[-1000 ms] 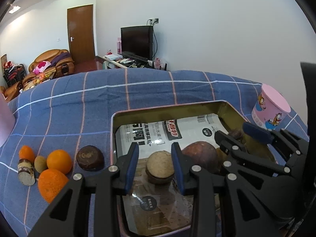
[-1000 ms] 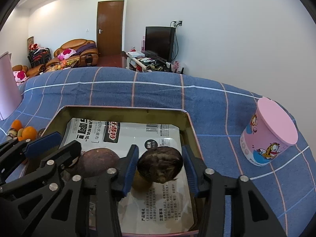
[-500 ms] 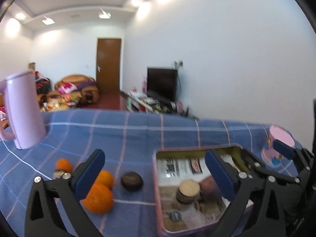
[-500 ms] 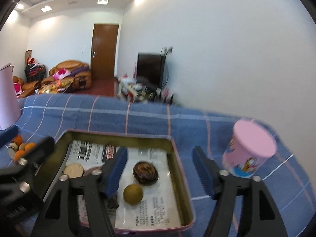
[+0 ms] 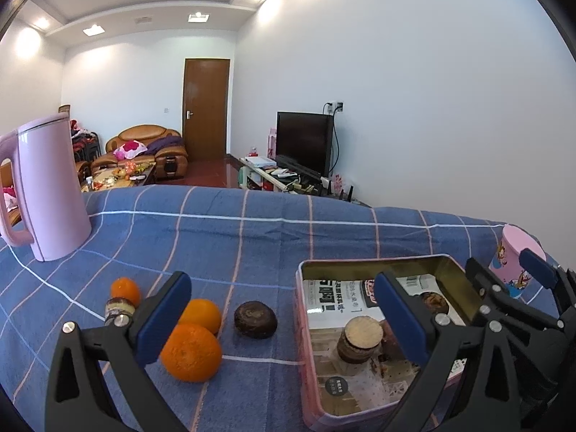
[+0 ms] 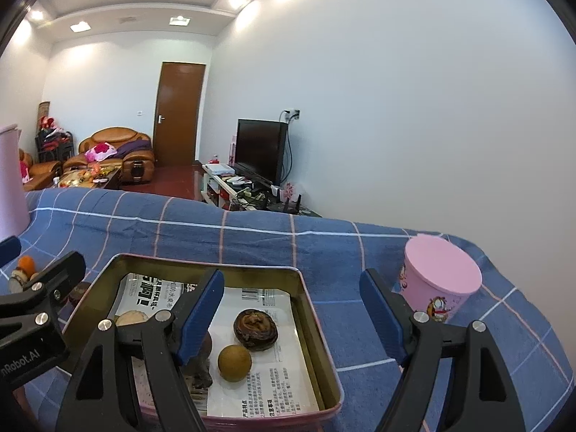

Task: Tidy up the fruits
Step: 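Move both tools back toward the remaining oranges and fruits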

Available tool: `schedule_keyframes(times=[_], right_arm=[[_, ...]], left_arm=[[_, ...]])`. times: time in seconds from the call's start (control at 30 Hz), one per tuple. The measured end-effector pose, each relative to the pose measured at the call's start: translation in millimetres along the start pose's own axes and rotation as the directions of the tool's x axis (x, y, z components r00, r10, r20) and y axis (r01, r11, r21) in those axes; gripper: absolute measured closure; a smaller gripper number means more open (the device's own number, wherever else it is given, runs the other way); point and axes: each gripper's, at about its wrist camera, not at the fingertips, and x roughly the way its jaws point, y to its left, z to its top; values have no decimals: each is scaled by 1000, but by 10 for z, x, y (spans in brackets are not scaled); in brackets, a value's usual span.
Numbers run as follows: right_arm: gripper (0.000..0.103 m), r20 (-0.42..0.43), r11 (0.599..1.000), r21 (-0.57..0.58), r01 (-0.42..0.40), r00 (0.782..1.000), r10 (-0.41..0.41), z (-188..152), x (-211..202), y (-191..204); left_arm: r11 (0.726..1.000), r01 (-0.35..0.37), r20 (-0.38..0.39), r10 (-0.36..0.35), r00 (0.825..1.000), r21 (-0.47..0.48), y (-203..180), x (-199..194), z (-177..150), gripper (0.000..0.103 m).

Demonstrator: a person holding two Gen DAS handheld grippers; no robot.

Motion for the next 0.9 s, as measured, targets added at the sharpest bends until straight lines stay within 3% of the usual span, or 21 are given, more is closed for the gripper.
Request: schedule_keyframes(times=[0.37,0.9], right_arm=[[24,-32,994,107,34,999,-31,-36,-10,-170],[23,-58,992,107,73,996,-67,-67,-150,10]], left_arm=[[1000,1,-19,-1,1000,7,74,-56,-35,0],[999,14,-14,-13,1000,49,196,-200,-87,0]])
